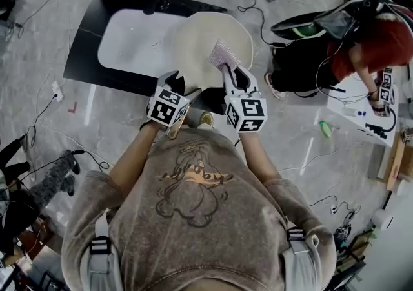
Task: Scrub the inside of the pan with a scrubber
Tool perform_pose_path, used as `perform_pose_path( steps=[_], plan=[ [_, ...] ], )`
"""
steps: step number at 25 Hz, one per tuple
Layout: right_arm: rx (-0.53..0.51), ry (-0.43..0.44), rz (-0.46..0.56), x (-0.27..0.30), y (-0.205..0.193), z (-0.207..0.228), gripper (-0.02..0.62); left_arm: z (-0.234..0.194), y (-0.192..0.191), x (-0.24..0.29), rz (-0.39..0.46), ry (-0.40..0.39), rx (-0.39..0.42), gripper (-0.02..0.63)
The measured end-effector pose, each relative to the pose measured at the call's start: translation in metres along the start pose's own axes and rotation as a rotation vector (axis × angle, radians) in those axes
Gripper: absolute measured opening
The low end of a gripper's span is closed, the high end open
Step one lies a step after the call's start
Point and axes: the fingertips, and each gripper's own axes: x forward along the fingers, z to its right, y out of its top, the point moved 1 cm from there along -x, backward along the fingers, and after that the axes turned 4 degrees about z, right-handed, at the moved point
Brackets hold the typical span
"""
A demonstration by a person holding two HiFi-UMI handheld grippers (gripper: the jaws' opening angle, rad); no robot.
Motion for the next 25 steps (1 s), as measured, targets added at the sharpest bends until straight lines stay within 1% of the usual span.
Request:
perform_pose_path(
  steps=[3,7,10,15,18,20,25],
  plan=[
    [-0.001,0.013,-0.003,0.006,0.0,0.0,0.083,0.003,-0.009,0.006,-0.027,-0.003,0.003,0.4],
    [0.002,0.025,-0.009,0.011,-0.001,-0.002,0.083,0.005,-0.019,0.009,-0.066,-0.008,0.005,0.403],
    [0.002,0.033,-0.017,0.011,-0.006,0.0,0.083,0.011,-0.03,0.015,-0.115,-0.033,0.011,0.403],
    [0.003,0.041,-0.027,0.013,-0.008,0.001,0.083,0.014,-0.035,0.017,-0.162,-0.062,-0.024,0.402],
    [0.002,0.045,-0.029,0.014,-0.007,0.0,0.083,0.015,-0.035,0.017,-0.188,-0.07,-0.03,0.4],
    [-0.003,0.049,-0.029,0.015,-0.007,0.001,0.083,0.015,-0.035,0.018,-0.205,-0.073,-0.052,0.387],
    [-0.01,0.059,-0.035,0.018,-0.008,0.006,0.083,0.018,-0.036,0.019,-0.224,-0.058,-0.14,0.323]
  ],
)
